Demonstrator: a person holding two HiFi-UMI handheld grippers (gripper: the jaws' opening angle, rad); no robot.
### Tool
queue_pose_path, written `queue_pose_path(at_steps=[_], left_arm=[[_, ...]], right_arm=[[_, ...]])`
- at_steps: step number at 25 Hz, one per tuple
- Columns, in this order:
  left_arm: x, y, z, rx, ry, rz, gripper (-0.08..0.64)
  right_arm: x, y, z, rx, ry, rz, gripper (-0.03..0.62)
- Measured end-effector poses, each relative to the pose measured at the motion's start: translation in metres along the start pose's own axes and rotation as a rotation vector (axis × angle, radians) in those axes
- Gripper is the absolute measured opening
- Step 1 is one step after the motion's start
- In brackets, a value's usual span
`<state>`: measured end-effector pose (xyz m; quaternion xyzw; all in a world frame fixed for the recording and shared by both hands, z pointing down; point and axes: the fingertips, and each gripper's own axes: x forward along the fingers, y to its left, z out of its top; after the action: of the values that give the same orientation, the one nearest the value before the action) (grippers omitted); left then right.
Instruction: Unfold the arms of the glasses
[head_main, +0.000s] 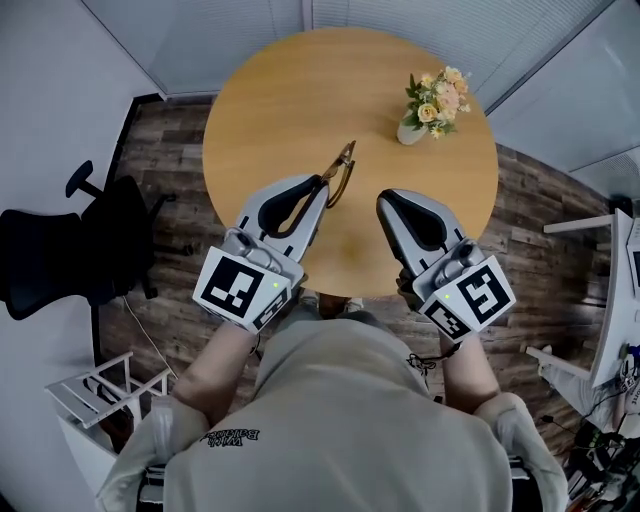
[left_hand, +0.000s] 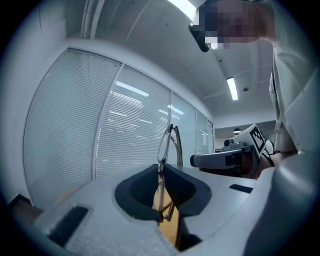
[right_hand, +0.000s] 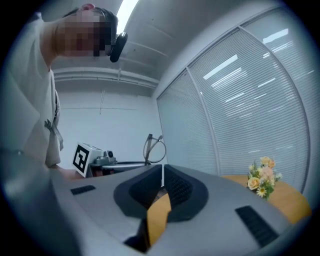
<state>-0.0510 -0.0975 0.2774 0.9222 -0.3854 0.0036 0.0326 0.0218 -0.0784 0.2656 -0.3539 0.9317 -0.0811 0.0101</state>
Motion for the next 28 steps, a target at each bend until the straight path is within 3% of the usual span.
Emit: queue_pose_path(at_steps=[9,13,28], left_arm=[[0.0,-0.01,-0.001,0.0,-0.002,-0.043,0.046],[-0.004,-0.012,-0.001,-0.013,-0.002,-0.05,0.046],[-0.013,0.001,-0.005,-0.027,0.002,-0.03,0.046]], right_arm=[[0.018,0.036,0.005,-0.093,0.047,0.132,0.038],[0.025,0.046,-0.003,-0.079,0.072,0.168,0.089],[0.027,0.05,-0.016,-0.059,0.102,0.17,0.048]])
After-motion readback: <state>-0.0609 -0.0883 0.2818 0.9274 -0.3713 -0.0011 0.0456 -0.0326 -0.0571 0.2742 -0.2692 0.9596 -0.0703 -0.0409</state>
